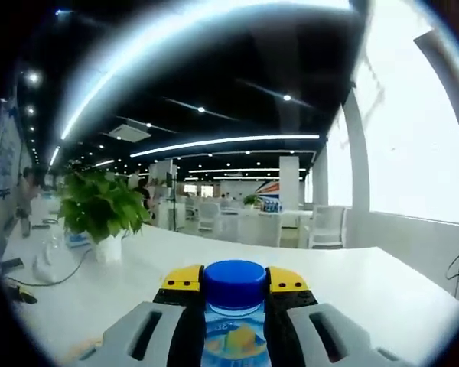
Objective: Open the cover put in the Mizone put the cover back on
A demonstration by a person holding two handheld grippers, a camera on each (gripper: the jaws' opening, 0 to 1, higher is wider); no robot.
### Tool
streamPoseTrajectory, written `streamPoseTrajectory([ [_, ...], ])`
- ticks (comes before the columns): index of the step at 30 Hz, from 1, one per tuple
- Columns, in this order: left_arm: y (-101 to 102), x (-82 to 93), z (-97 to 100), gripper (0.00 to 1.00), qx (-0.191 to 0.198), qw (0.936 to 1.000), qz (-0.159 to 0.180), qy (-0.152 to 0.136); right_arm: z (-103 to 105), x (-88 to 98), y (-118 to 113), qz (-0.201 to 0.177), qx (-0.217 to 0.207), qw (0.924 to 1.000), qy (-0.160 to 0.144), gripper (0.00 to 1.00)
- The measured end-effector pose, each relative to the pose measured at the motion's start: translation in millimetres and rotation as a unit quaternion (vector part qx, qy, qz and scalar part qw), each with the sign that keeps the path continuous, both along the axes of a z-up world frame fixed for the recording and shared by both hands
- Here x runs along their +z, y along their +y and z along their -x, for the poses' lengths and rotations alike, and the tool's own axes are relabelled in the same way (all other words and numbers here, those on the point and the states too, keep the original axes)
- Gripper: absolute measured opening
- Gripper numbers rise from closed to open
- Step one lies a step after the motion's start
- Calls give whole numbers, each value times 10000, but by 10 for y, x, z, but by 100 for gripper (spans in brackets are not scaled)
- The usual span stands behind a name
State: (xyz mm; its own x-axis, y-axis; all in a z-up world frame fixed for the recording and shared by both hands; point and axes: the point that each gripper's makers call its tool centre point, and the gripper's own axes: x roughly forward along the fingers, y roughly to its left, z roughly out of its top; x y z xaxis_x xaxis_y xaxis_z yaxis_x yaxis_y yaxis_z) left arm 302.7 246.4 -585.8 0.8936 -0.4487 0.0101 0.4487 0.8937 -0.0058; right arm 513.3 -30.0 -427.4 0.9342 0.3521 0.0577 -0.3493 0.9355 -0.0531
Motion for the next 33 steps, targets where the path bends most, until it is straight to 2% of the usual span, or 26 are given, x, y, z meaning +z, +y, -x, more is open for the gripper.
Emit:
streamPoseTrajectory([
  [4,9,-5,-6,38,17,10000,-12,0,137,139,204,-164,337,9993,-52,22],
  [6,12,-8,-6,38,20,10000,-8,13,243,188,393,-206,637,9977,-72,22],
  [18,25,-15,-9,38,6,10000,9,23,576,185,1051,-139,1519,9883,-16,22],
  [25,26,-17,-8,38,-5,10000,24,32,630,76,1250,-9,1734,9848,50,22],
  [33,25,-18,-11,38,-11,10000,13,18,648,-110,1340,-82,1908,9811,326,22],
])
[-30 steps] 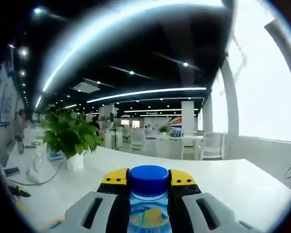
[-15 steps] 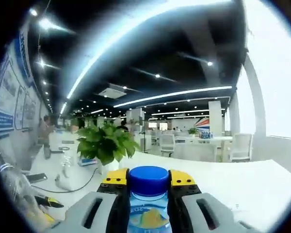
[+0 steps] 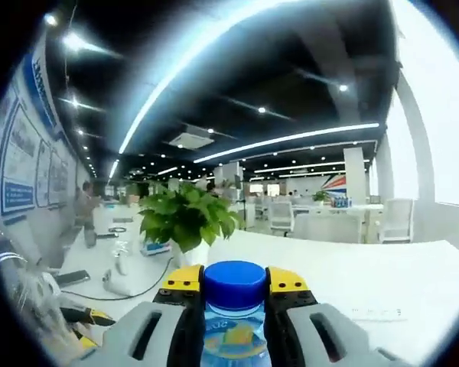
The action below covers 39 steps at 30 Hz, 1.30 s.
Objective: Open the cover put in the Mizone put the cover back on
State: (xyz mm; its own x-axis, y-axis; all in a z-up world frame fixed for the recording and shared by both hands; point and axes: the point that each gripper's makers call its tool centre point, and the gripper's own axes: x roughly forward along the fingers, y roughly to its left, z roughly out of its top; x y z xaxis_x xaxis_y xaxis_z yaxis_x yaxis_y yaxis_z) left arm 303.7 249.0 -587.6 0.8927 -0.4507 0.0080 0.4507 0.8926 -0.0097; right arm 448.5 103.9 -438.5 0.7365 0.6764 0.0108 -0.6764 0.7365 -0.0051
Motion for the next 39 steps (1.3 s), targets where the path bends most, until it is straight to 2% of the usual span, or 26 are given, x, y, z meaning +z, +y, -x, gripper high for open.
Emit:
streamPoseTrajectory([
  [1,2,0,-1,38,4,10000,-2,-2,13,-46,0,10,6,10000,38,22],
  [2,2,2,-1,38,5,10000,1,-5,-11,1,22,-20,-22,9999,-142,22],
  [3,4,2,-2,38,6,10000,6,-5,-40,3,7,-52,-144,9998,-102,22],
  [7,-10,-7,5,38,-7,10000,-30,-6,65,-6,-45,-162,-35,9998,-116,23],
  [12,-7,-7,4,38,-31,10000,-39,-20,74,-1,-28,-282,166,9994,-94,23],
  [15,-8,-9,4,38,-14,10000,-65,-20,88,-4,-35,-330,177,9991,-191,24],
  [20,-33,-5,20,38,-52,9999,-82,-30,88,10,-2,-203,268,9988,-368,24],
  [39,-47,-9,28,38,-16,9998,-183,-51,72,12,18,-243,270,9983,-453,24],
])
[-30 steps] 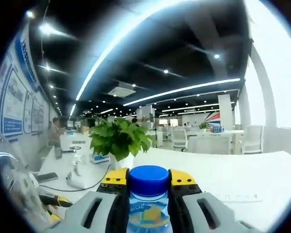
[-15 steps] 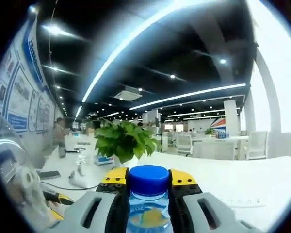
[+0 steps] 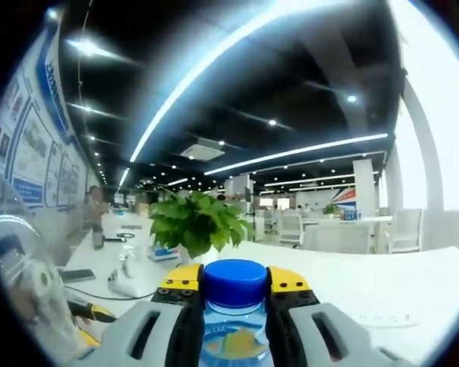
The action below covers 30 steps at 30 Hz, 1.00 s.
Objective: Open the cover put in the Mizone put the cover back on
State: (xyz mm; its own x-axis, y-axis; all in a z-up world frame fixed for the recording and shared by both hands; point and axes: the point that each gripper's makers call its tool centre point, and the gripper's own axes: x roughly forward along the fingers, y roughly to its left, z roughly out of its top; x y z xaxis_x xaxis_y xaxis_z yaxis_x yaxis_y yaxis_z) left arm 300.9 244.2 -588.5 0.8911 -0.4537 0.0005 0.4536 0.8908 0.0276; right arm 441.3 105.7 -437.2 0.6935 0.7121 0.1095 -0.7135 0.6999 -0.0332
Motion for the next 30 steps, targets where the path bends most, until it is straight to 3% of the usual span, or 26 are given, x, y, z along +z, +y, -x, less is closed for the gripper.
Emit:
streamPoseTrajectory([
  [30,-3,-6,-11,34,-14,10000,-55,-22,64,42,-56,34,56,9999,-137,24],
])
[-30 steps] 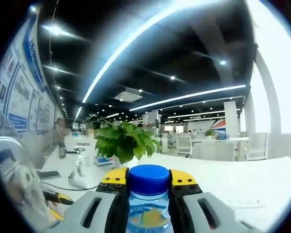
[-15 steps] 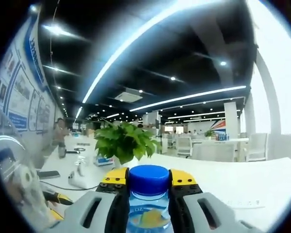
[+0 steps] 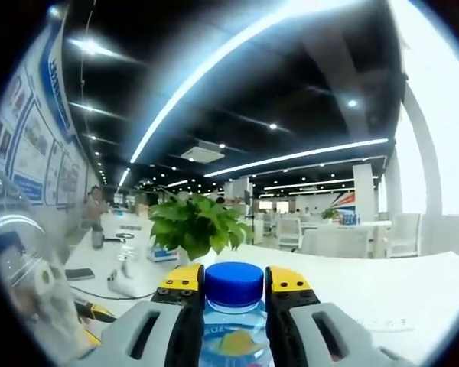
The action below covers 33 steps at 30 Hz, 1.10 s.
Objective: Open the cover put in the Mizone put the cover back on
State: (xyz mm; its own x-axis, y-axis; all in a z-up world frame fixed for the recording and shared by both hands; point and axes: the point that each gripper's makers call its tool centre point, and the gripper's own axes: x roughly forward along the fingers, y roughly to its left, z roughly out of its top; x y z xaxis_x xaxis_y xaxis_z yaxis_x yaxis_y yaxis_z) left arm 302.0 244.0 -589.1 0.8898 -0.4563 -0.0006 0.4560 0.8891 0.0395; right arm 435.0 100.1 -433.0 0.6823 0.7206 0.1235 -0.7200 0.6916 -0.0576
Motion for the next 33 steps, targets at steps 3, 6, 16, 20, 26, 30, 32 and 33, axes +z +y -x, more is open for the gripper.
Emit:
streamPoseTrajectory([
  [3,0,-1,0,34,5,10000,-4,1,32,14,-28,-7,-11,10000,-30,24],
  [6,-2,-2,1,34,-2,10000,-15,-2,56,24,-90,-36,-22,10000,-35,24],
  [16,-2,-14,5,34,-10,10000,-62,-4,265,-53,-337,-53,-92,9999,-43,24],
  [20,-8,-17,14,34,-20,10000,-76,-8,358,-93,-477,-69,-178,9998,-9,24],
  [26,-8,-21,15,34,-28,10000,-85,2,553,-101,-687,-160,-237,9996,-75,24],
  [30,-9,-27,25,34,-41,9999,-142,-9,634,-188,-811,-81,-280,9995,-105,24],
  [32,-9,-25,28,34,-39,9999,-146,-16,660,-247,-880,-36,-333,9994,-87,24],
  [33,-10,-26,30,34,-38,9999,-150,-16,669,-278,-914,-17,-354,9993,-75,24],
])
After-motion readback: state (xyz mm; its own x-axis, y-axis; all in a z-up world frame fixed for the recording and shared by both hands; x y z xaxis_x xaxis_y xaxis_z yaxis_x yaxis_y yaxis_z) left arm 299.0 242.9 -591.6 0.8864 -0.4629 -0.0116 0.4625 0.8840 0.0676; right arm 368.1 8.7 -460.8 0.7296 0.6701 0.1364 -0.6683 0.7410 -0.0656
